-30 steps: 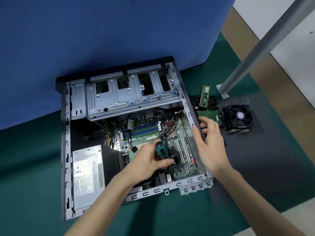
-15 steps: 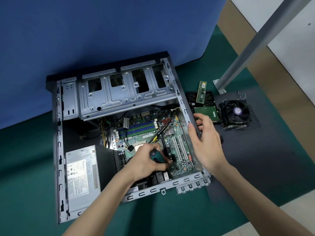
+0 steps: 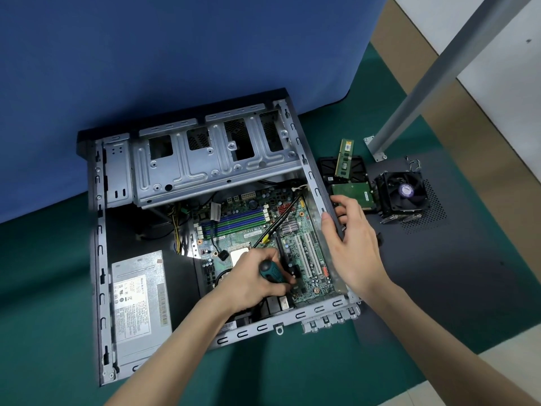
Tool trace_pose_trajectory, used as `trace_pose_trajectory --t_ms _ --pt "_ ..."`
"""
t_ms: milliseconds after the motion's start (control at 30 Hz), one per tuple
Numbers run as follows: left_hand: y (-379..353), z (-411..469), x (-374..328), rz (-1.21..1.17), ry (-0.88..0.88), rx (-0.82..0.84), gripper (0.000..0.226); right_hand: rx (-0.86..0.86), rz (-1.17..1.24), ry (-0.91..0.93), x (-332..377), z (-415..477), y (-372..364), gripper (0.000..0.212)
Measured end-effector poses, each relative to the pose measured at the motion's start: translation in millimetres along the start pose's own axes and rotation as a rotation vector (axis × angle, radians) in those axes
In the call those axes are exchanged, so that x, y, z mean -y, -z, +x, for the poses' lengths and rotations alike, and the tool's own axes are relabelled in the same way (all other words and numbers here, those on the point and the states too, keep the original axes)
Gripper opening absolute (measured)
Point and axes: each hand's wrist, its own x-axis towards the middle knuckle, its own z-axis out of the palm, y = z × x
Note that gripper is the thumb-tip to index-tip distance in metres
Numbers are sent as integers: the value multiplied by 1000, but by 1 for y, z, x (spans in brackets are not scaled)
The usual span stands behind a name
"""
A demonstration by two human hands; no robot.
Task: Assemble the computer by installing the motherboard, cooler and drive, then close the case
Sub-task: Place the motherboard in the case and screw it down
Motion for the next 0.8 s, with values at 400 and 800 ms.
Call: trace_pose_trajectory --t_ms 400,800 --pt "-4 3 -2 256 -32 25 36 -163 -141 219 11 -11 8 21" --pt "-15 -2 -25 409 -177 23 38 389 -323 484 35 -50 9 20"
